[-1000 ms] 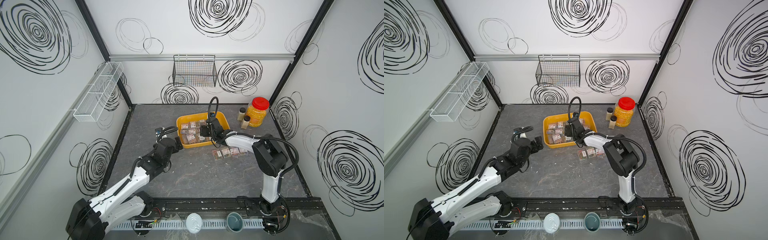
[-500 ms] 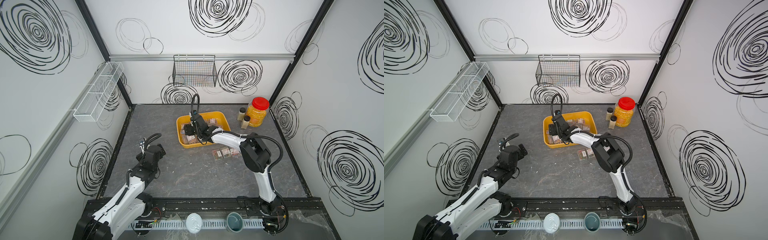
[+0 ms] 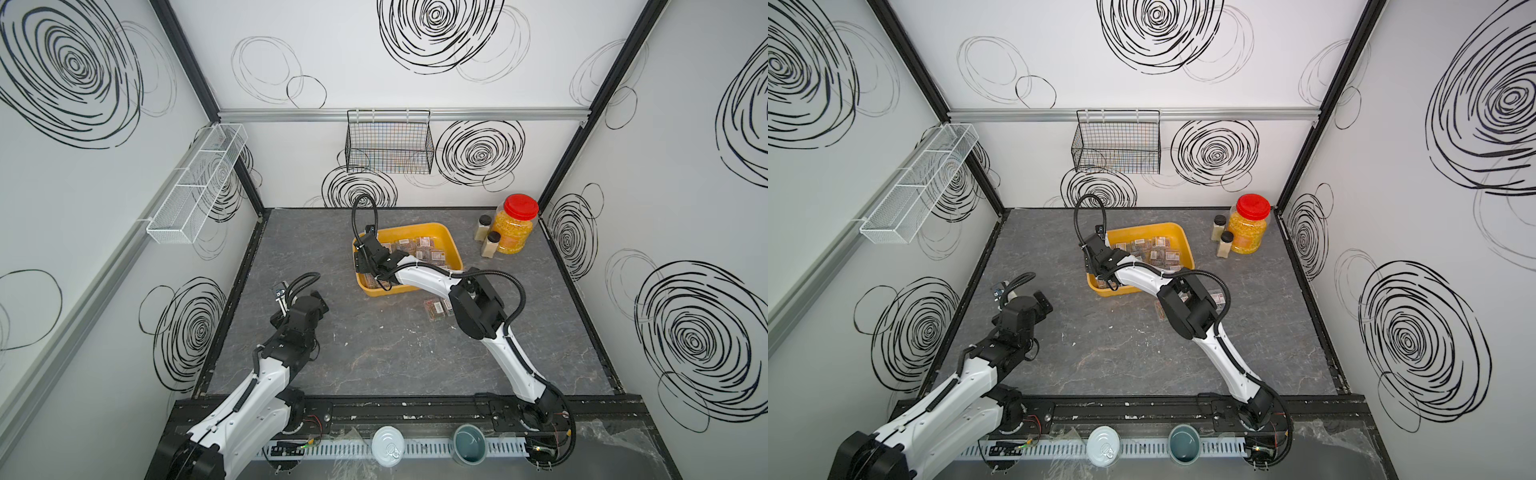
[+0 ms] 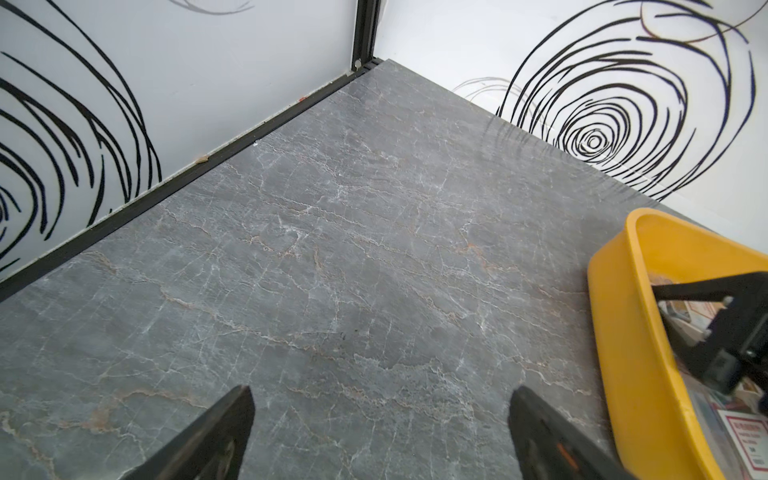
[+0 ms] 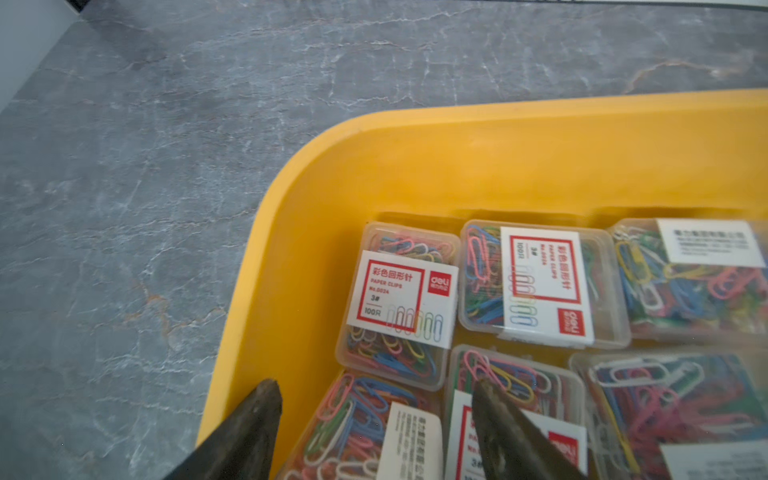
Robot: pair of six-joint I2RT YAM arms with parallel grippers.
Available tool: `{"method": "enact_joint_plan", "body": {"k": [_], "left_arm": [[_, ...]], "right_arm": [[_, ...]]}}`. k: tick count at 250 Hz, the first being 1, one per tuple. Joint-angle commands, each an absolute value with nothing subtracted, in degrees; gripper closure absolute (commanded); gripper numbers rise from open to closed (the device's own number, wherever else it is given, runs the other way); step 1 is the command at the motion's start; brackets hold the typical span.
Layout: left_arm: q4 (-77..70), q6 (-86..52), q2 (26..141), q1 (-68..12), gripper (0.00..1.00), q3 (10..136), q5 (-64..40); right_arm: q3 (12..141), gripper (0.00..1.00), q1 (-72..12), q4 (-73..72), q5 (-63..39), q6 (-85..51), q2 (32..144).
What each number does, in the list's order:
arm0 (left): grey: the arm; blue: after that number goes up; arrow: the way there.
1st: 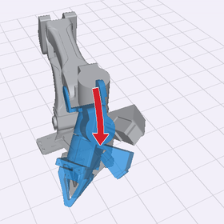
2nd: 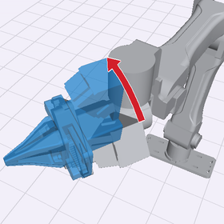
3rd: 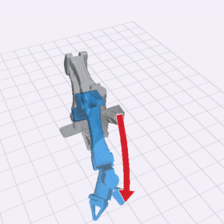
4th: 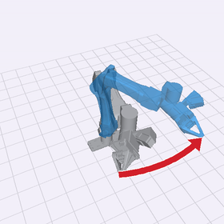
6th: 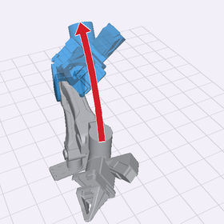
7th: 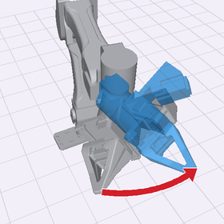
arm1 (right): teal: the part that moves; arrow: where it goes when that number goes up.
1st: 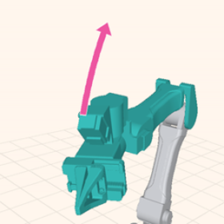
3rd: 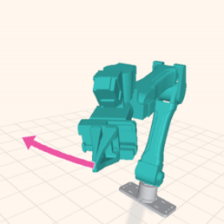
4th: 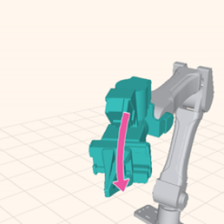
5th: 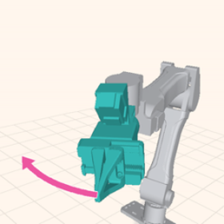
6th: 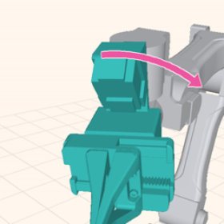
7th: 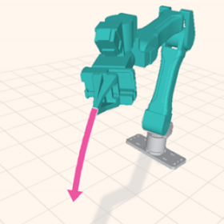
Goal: Take the paper clips out of the storage box
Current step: Pick up the boxed paper clips from the storage box.
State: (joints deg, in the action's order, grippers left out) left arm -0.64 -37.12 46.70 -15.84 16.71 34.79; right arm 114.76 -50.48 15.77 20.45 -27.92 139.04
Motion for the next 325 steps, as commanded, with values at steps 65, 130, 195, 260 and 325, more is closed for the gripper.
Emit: {"method": "enact_joint_plan", "body": {"k": [65,130,195,260,325], "left_arm": [[-3.34,-38.41,46.06,-15.41,0.01,16.12,36.58],[-3.48,-38.56,45.45,-15.43,0.01,15.67,36.69],[-3.35,-38.76,45.62,-15.45,0.01,15.74,36.91],[-3.26,-38.92,45.53,-15.41,0.02,15.65,37.42],[-3.1,-39.11,45.49,-15.46,0.01,15.75,38.06]], "right_arm": [[116.91,0.34,-51.82,19.89,21.23,-32.02,141.2],[116.65,0.27,-53.28,20.09,22.4,-33.29,141.76],[115.95,0.38,-53.34,19.26,22.34,-34.06,140.95],[114.32,0.43,-53.26,16.73,22.0,-32.41,136.91],[105.12,0.48,-53.35,12.49,22.15,-30.48,126.83]]}}
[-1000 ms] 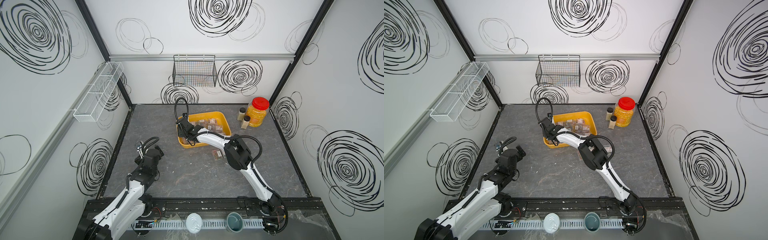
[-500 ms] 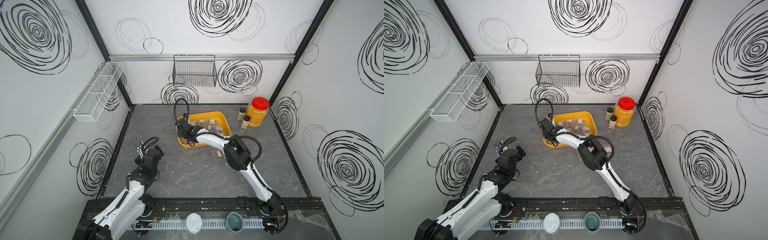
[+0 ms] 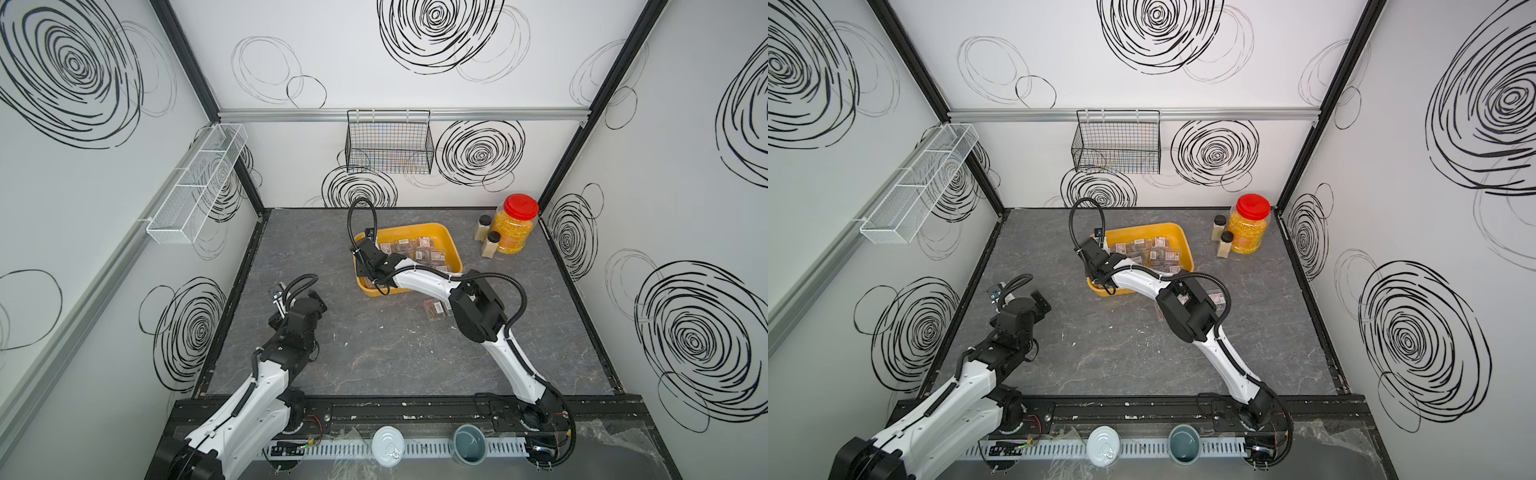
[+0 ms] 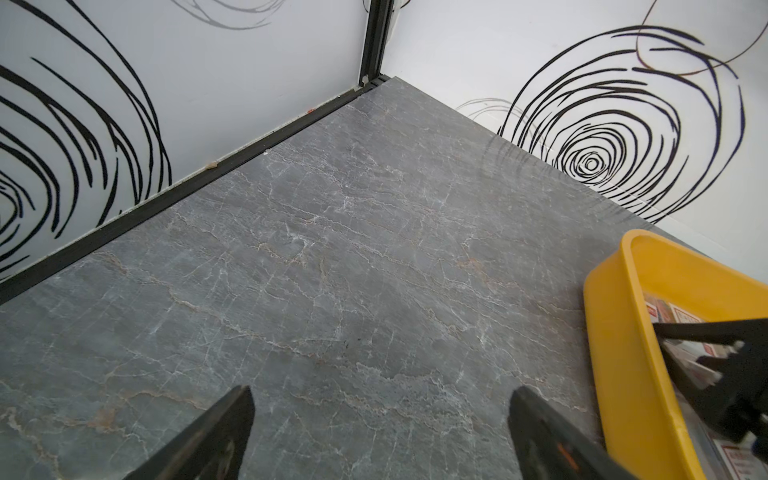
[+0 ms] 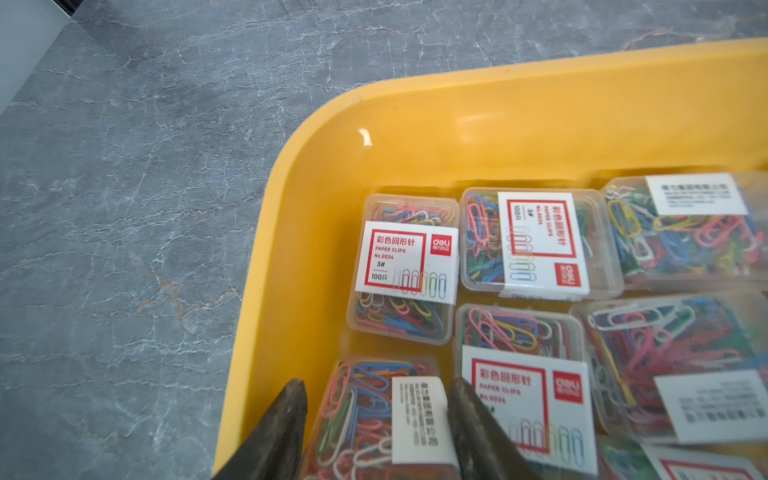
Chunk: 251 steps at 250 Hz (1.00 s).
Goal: Take the paper clips out of the storage box
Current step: Pick up the boxed paper clips from the storage box, then place the boxed paper clips at the center of the board.
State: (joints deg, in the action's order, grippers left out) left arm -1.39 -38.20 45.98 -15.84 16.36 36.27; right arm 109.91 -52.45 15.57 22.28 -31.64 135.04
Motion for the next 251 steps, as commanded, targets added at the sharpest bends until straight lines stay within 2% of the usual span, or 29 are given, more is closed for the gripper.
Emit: {"method": "enact_joint_plan", "body": {"k": [1,116,180,219,251], "left_arm": [[-3.13,-39.11,45.46,-15.47,0.01,15.74,38.14],[-2.71,-39.27,45.46,-15.34,0.01,15.99,38.87],[-2.37,-39.55,44.41,-15.42,0.01,15.51,39.12],[-2.36,-39.63,43.66,-15.47,0.01,15.17,39.01],[-2.38,-39.64,43.41,-15.5,0.01,15.03,38.9]], "right_arm": [[104.86,0.48,-53.35,12.36,22.19,-30.44,126.61],[69.58,0.48,-56.37,-5.29,21.19,-26.66,100.37],[51.85,0.48,-61.23,-13.01,25.96,-25.16,85.56],[41.6,0.49,-64.64,-19.8,30.43,-26.37,80.45],[36.65,0.49,-65.86,-23.4,32.46,-28.44,80.39]]}}
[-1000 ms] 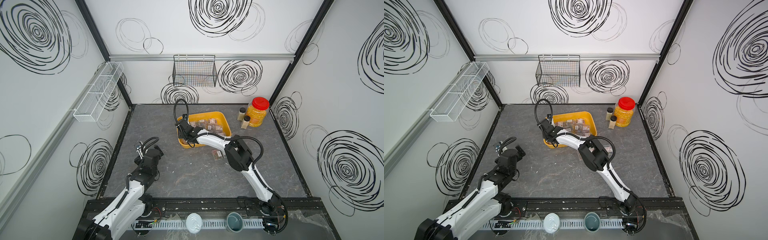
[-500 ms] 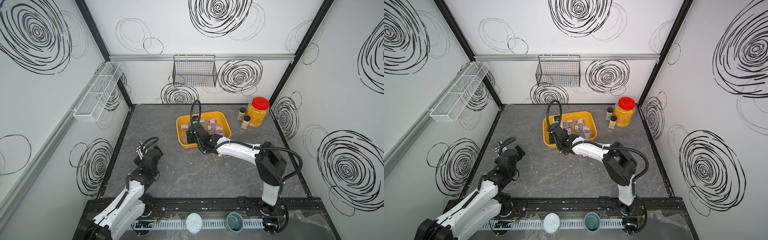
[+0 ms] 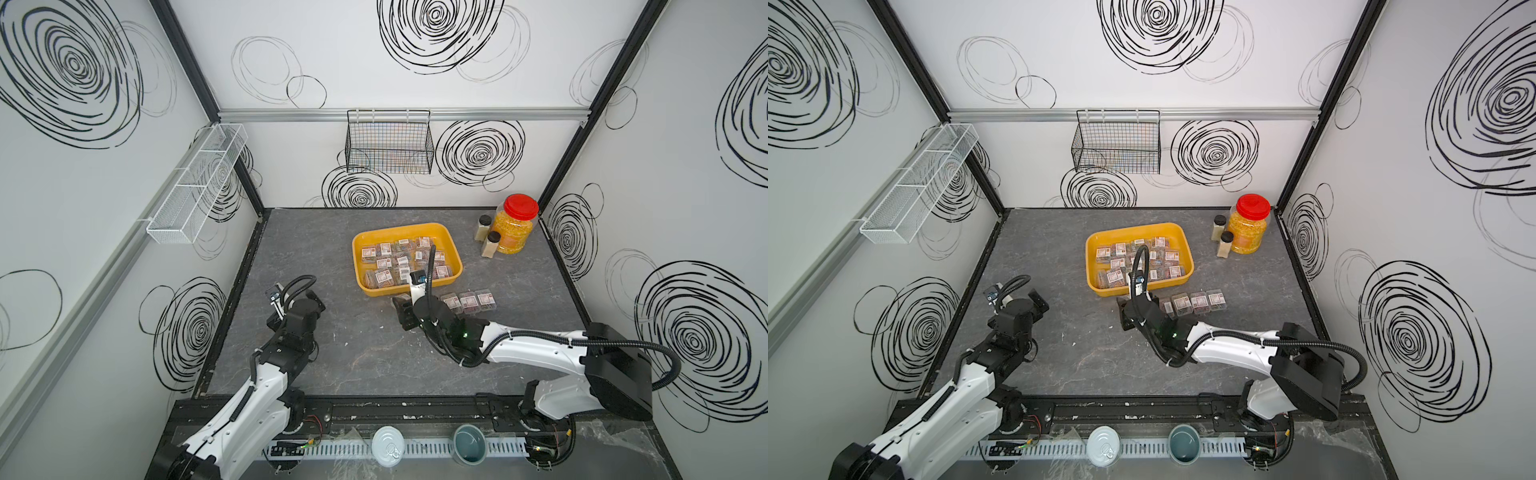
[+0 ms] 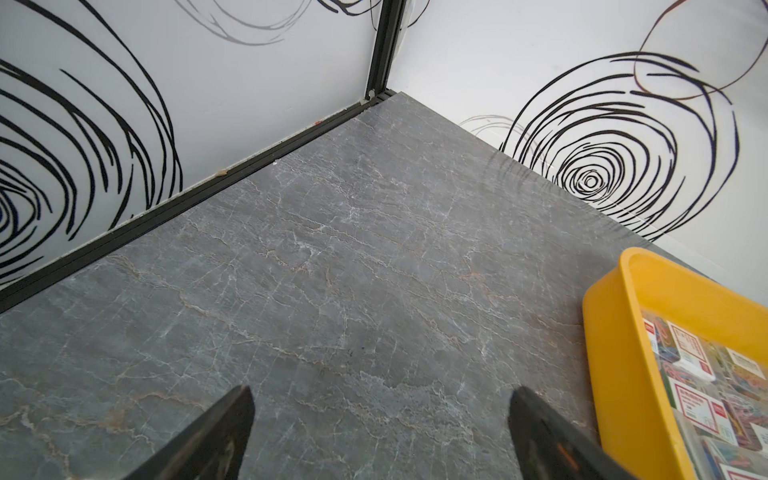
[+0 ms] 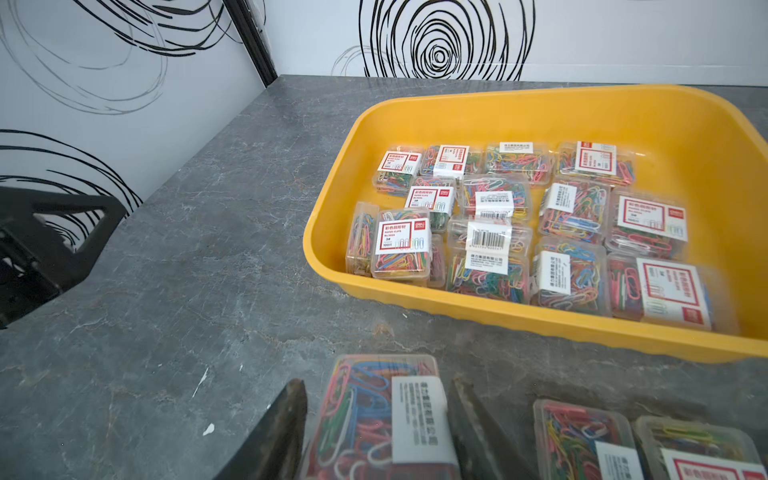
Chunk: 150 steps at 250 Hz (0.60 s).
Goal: Take the paper clips out of the storage box
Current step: Place the boxed paper clips at the center of the board.
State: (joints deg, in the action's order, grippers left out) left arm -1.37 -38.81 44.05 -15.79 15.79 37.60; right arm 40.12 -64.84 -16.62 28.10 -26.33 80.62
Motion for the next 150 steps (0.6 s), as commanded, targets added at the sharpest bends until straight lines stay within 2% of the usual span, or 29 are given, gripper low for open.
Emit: {"method": "enact_joint_plan", "body": {"k": [1,150], "left_arm": [[-2.42,-39.64,43.37,-15.49,0.01,14.99,38.88],[-2.1,-39.9,43.68,-15.56,0.01,15.27,39.75]], "right_arm": [[36.56,0.49,-65.84,-23.48,32.53,-28.5,80.4],[35.35,0.51,-66.28,-24.95,39.86,-36.03,91.7]]}}
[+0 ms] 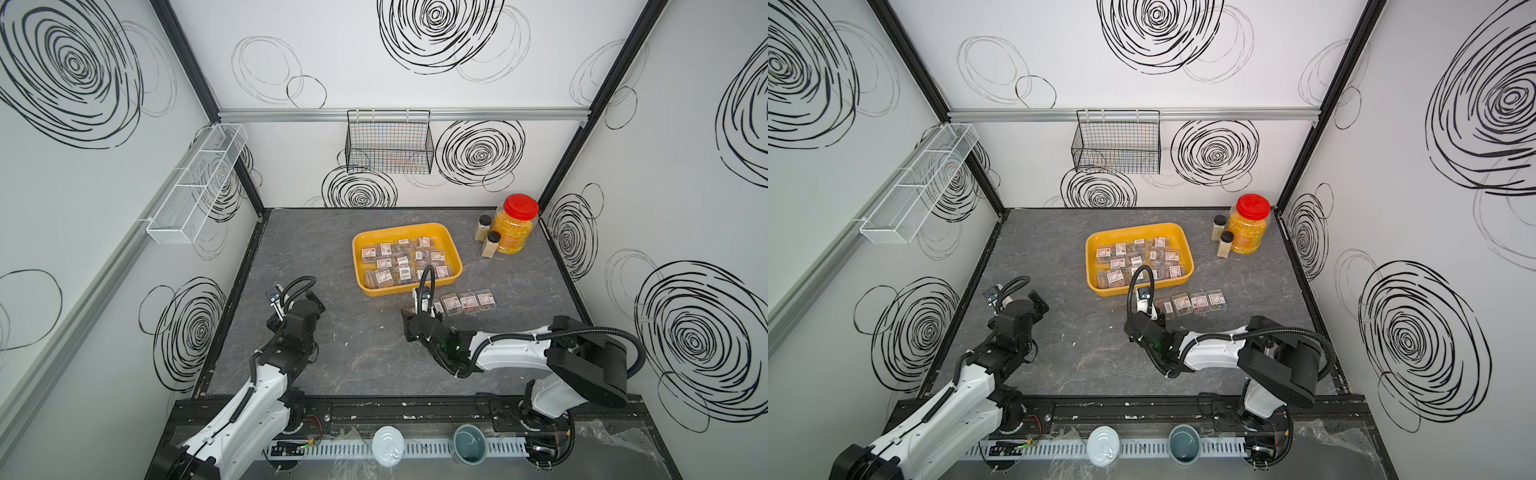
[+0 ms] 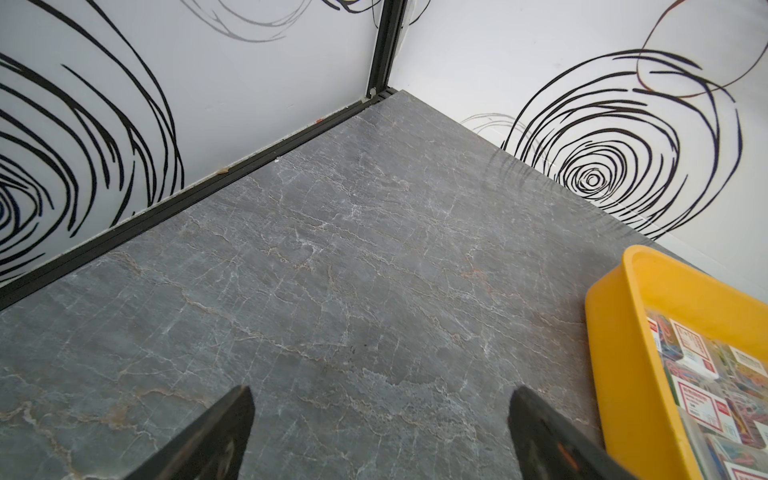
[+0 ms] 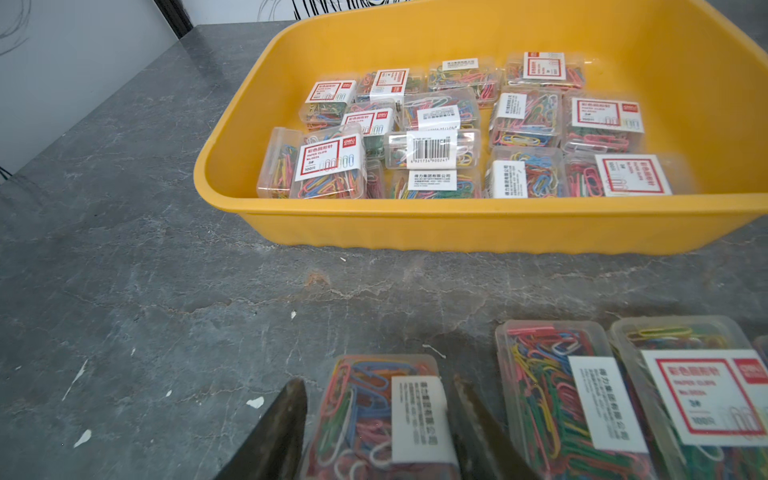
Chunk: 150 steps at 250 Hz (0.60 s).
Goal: Take the paper clips out of the storage box
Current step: Place the boxed paper clips at the center of the board.
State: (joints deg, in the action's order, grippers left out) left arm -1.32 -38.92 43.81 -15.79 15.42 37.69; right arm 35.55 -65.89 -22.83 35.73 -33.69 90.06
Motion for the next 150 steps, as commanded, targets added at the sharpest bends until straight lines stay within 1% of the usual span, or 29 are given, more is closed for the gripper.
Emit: {"method": "enact_joint_plan", "body": {"k": [1,46,87,105,118,135,150], "left_arm": [[-1.97,-39.95,43.64,-15.6,0.01,15.24,39.78],[-2.11,-39.9,43.68,-15.6,0.01,15.16,39.67],[-2.06,-39.97,43.7,-15.68,0.01,15.2,39.78],[-1.85,-40.08,43.51,-15.8,0.01,15.2,39.98],[-1.85,-40.16,43.36,-15.87,0.01,15.07,40.17],[-1.74,-40.17,43.07,-15.92,0.01,15.03,40.28],[-1.92,-40.1,43.13,-16.02,0.01,15.01,40.26]], "right_arm": [[35.34,0.51,-66.27,-24.91,39.92,-36.12,91.77],[35.53,0.46,-66.28,-24.98,40.38,-38.08,94.79],[36.47,0.44,-66.24,-24.38,39.12,-39.41,97.54],[36.56,0.39,-66.26,-24.14,38.95,-39.57,97.99],[36.65,0.38,-66.18,-23.9,39.22,-39.62,98.08],[36.74,0.33,-65.97,-23.1,39.37,-39.85,97.93],[37.0,0.32,-65.92,-22.33,39.38,-40.33,97.55]]}}
